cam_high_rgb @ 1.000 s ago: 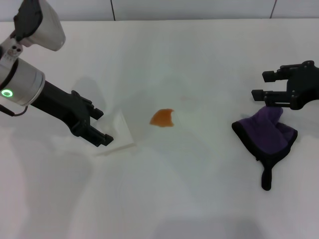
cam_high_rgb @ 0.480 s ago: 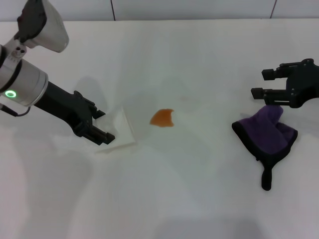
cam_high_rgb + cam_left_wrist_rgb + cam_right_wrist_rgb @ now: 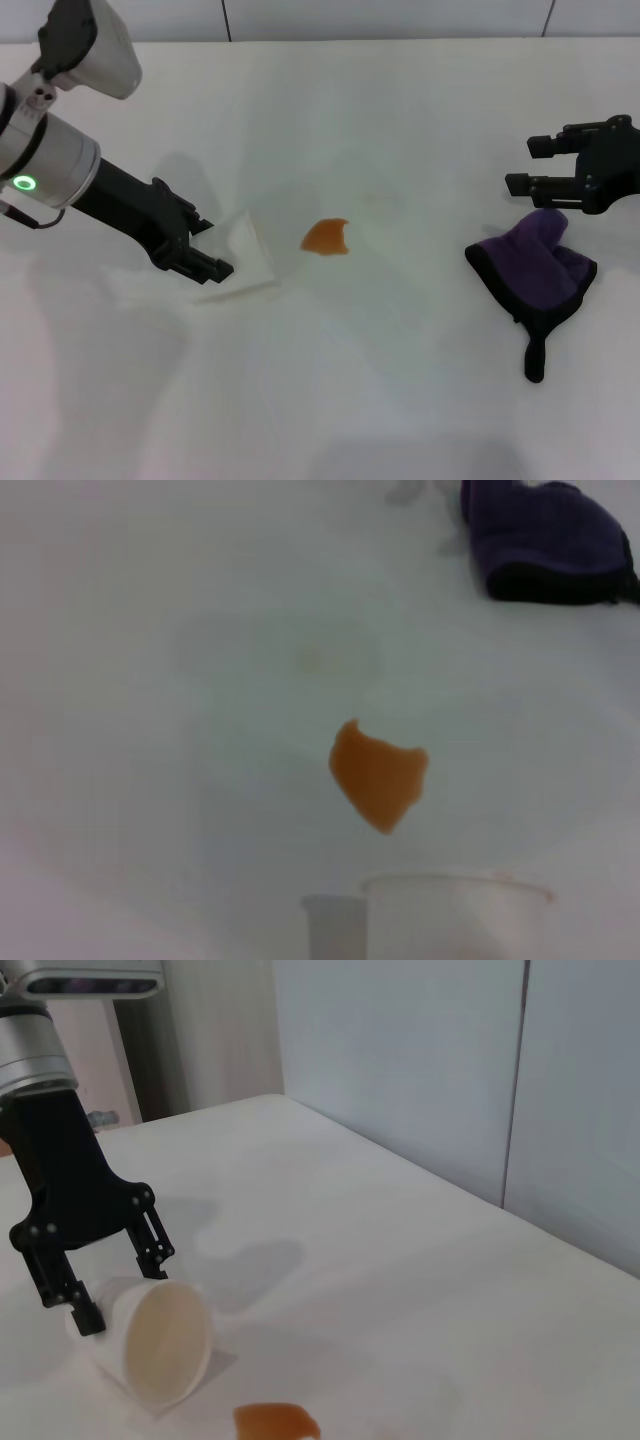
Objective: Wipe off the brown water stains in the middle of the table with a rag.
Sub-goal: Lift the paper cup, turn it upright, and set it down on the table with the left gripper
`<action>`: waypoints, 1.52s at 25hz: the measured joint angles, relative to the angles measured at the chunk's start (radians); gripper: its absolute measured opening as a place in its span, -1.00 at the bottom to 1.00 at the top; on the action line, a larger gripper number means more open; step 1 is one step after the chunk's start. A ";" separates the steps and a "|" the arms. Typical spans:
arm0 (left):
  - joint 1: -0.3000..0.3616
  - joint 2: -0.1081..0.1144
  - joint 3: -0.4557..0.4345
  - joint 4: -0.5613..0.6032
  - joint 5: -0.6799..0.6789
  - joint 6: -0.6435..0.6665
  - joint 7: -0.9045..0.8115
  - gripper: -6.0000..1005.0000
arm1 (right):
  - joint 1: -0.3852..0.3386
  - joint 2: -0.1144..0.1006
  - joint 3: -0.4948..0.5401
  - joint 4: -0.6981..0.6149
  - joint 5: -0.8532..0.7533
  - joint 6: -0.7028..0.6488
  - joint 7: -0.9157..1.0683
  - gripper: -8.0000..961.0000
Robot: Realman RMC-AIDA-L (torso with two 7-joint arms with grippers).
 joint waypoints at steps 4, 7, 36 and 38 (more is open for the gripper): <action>-0.002 0.000 0.000 -0.004 -0.010 0.002 0.000 0.26 | 0.000 0.000 0.000 0.000 0.000 0.001 0.000 0.17; -0.002 0.000 0.000 -0.020 -0.038 0.003 0.006 0.24 | -0.001 0.000 0.000 0.000 0.000 0.001 0.000 0.17; 0.289 -0.017 -0.002 0.071 -0.917 -0.048 0.303 0.18 | 0.008 -0.001 0.012 0.006 0.000 0.006 0.000 0.17; 0.316 -0.017 -0.002 0.100 -0.949 -0.057 0.328 0.18 | 0.007 -0.001 0.011 0.006 0.000 0.006 0.000 0.17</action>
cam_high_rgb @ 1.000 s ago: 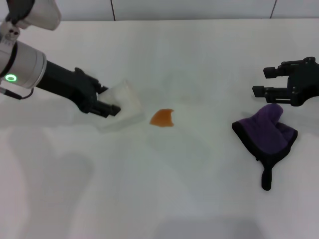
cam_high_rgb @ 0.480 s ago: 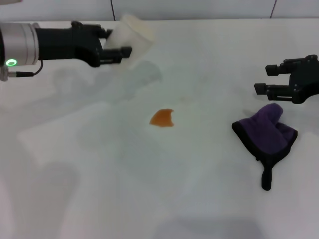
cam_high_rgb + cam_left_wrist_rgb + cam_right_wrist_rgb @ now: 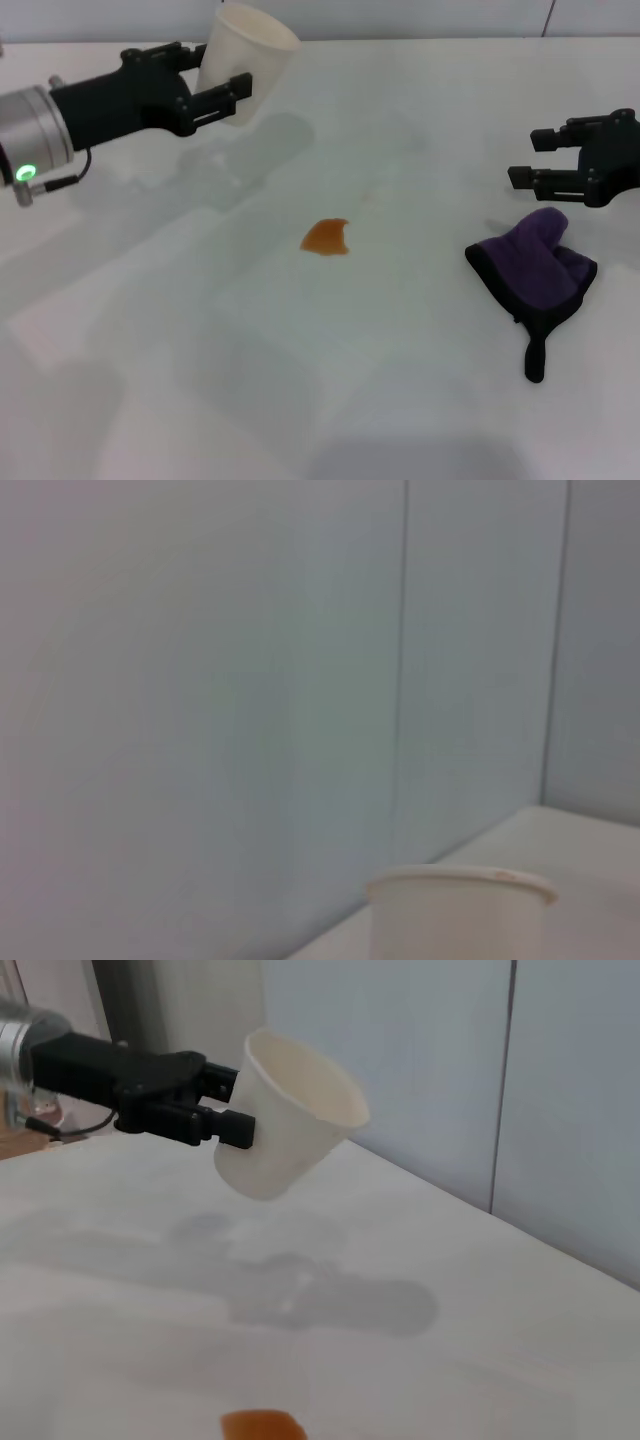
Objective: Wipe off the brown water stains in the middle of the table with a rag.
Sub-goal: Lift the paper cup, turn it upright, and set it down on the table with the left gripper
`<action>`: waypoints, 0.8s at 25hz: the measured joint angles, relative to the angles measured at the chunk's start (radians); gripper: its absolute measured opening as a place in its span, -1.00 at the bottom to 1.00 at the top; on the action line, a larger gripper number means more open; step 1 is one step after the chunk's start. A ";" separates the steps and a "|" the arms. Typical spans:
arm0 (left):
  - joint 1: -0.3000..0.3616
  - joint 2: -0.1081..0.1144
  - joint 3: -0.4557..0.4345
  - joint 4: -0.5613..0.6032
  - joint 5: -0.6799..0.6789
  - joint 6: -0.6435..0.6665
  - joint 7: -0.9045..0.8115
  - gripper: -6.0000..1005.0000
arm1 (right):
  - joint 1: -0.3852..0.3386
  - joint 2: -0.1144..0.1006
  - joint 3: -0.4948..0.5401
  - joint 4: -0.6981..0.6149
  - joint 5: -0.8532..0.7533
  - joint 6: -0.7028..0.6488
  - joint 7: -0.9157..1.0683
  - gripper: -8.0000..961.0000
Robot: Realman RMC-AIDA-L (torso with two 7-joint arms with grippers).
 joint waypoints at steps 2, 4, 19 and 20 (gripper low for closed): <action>0.031 0.000 0.000 0.030 -0.034 -0.011 0.038 0.18 | -0.001 0.000 -0.002 -0.003 0.000 0.000 0.000 0.17; 0.049 0.000 0.000 0.056 -0.049 -0.034 0.060 0.18 | -0.002 0.000 -0.003 -0.004 0.000 -0.001 0.000 0.17; 0.144 0.000 -0.002 0.242 -0.110 -0.202 0.242 0.18 | 0.002 0.002 -0.007 0.001 -0.004 -0.007 -0.001 0.17; 0.148 0.000 -0.002 0.248 -0.112 -0.209 0.250 0.18 | 0.002 0.002 -0.008 0.002 -0.004 -0.006 -0.002 0.17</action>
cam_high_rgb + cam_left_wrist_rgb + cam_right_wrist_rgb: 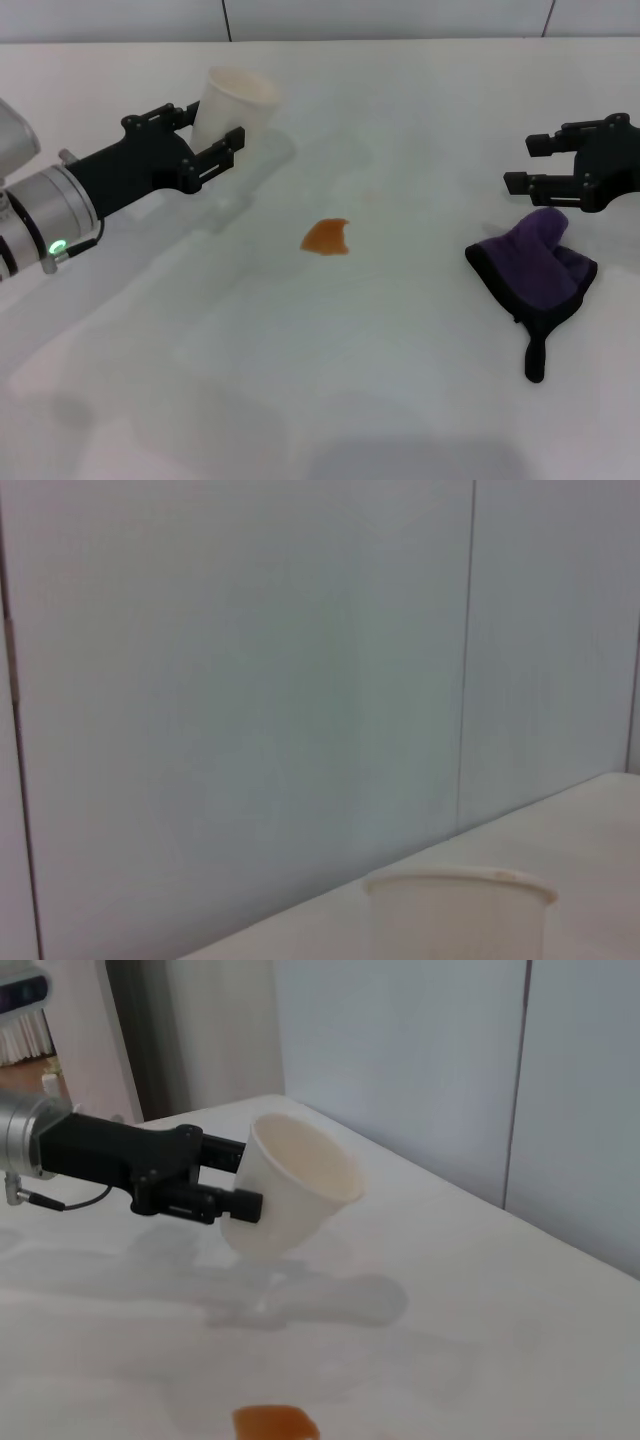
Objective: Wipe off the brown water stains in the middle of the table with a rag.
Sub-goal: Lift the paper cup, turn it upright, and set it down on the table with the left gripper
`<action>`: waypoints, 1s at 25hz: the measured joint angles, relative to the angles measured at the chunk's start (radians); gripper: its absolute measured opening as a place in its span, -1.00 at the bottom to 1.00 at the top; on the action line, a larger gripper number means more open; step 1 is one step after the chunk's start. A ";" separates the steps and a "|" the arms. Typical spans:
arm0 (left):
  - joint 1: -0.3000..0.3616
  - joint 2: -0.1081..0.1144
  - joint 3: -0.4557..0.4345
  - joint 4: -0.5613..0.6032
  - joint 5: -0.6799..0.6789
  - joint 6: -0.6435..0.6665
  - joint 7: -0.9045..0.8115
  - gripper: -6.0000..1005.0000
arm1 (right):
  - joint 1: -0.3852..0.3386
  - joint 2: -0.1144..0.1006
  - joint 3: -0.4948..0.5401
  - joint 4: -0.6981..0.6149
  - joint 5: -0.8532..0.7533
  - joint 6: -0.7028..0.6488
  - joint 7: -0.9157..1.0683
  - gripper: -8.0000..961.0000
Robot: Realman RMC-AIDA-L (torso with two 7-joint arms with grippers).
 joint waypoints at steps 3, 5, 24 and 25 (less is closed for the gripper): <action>0.008 0.000 -0.001 0.021 -0.002 -0.022 0.022 0.18 | 0.000 0.000 -0.001 0.001 0.001 0.003 -0.007 0.17; 0.016 -0.001 -0.002 0.035 -0.012 -0.036 0.042 0.18 | 0.001 0.000 -0.001 0.002 0.003 0.004 -0.011 0.17; 0.078 -0.002 -0.002 0.148 -0.076 -0.139 0.206 0.18 | 0.002 0.000 -0.002 -0.005 0.004 -0.002 -0.012 0.17; 0.080 -0.002 -0.002 0.152 -0.078 -0.140 0.214 0.18 | 0.002 0.000 -0.002 -0.005 0.004 -0.002 -0.012 0.17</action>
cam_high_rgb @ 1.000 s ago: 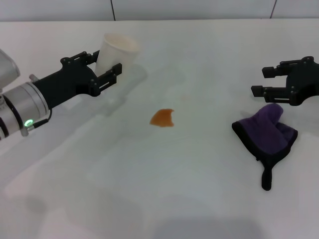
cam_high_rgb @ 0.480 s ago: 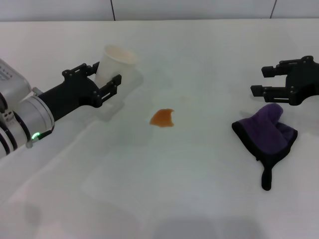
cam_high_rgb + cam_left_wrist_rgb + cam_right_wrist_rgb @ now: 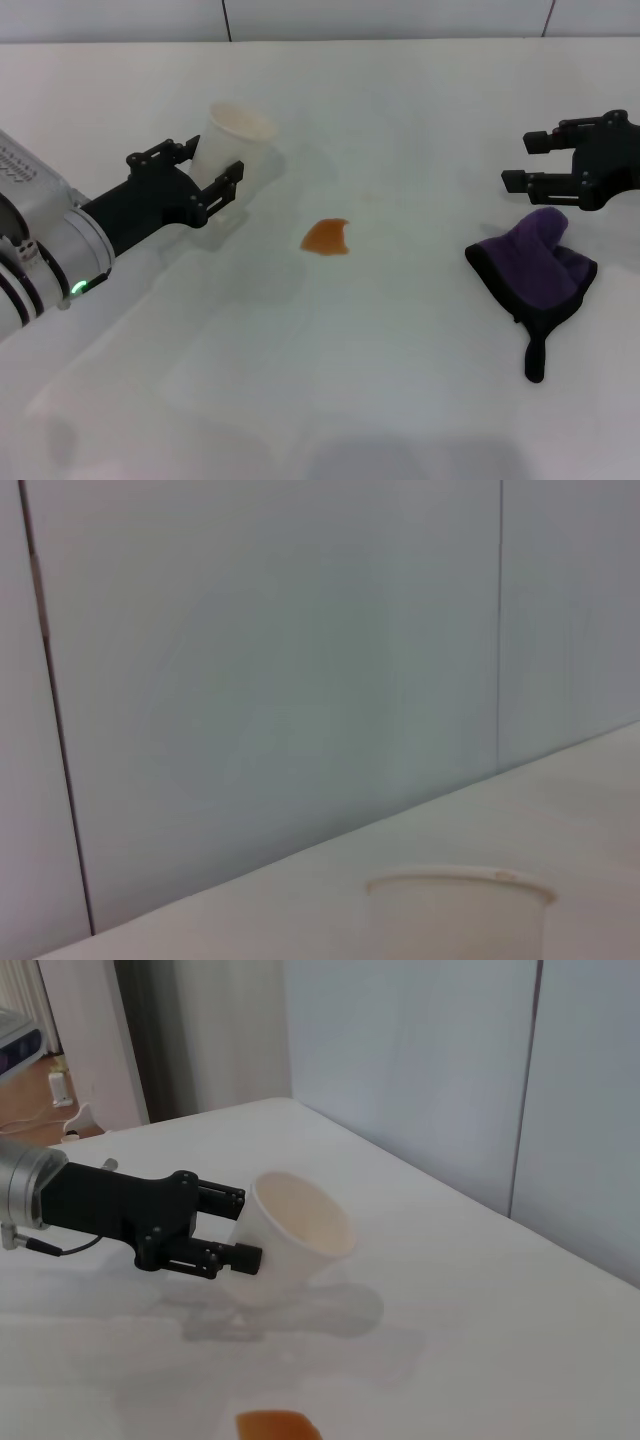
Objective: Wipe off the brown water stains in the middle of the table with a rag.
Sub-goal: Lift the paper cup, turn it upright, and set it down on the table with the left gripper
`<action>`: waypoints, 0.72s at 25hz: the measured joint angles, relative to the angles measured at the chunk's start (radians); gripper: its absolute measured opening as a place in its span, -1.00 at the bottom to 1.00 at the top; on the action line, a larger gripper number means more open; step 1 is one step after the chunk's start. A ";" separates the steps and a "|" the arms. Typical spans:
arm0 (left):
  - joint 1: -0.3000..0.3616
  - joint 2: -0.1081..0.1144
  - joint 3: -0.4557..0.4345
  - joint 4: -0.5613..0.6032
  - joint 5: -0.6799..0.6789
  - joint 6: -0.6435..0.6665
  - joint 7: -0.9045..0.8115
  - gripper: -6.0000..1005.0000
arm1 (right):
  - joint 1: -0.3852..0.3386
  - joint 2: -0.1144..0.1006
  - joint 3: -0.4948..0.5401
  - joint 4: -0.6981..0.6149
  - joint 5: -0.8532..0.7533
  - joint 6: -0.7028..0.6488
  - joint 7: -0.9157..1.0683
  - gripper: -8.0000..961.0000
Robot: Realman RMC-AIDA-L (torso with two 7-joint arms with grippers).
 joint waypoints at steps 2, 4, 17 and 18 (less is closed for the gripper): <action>0.002 0.000 0.000 0.005 -0.001 -0.001 0.011 0.18 | 0.001 0.000 0.000 0.000 0.000 -0.001 0.000 0.17; 0.003 0.000 0.000 0.005 -0.001 -0.002 0.016 0.18 | 0.001 0.000 0.000 -0.001 0.000 -0.002 0.000 0.17; 0.030 -0.002 -0.002 0.055 -0.002 -0.038 0.094 0.18 | 0.006 -0.001 -0.009 -0.016 -0.003 -0.011 0.003 0.17; 0.031 -0.002 -0.002 0.057 -0.003 -0.037 0.097 0.18 | 0.006 -0.001 -0.009 -0.016 -0.005 -0.011 0.004 0.17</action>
